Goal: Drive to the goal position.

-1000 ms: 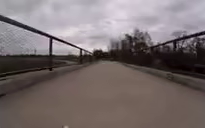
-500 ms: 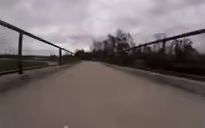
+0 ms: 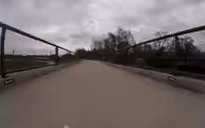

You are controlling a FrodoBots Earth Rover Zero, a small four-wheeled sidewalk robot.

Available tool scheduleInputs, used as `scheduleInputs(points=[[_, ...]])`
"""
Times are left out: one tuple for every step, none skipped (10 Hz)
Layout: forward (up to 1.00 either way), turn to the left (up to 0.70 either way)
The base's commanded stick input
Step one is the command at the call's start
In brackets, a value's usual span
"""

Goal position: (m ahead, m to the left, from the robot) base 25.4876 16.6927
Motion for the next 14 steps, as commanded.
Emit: scheduleInputs(points=[[1.00,0.00],[1.00,0.00],[1.00,0.00],[1.00,0.00],[1.00,0.00],[1.00,0.00],[1.00,0.00],[1.00,0.00],[1.00,0.00],[1.00,0.23],[1.00,0.35],[1.00,0.36],[1.00,0.12],[1.00,0.00]])
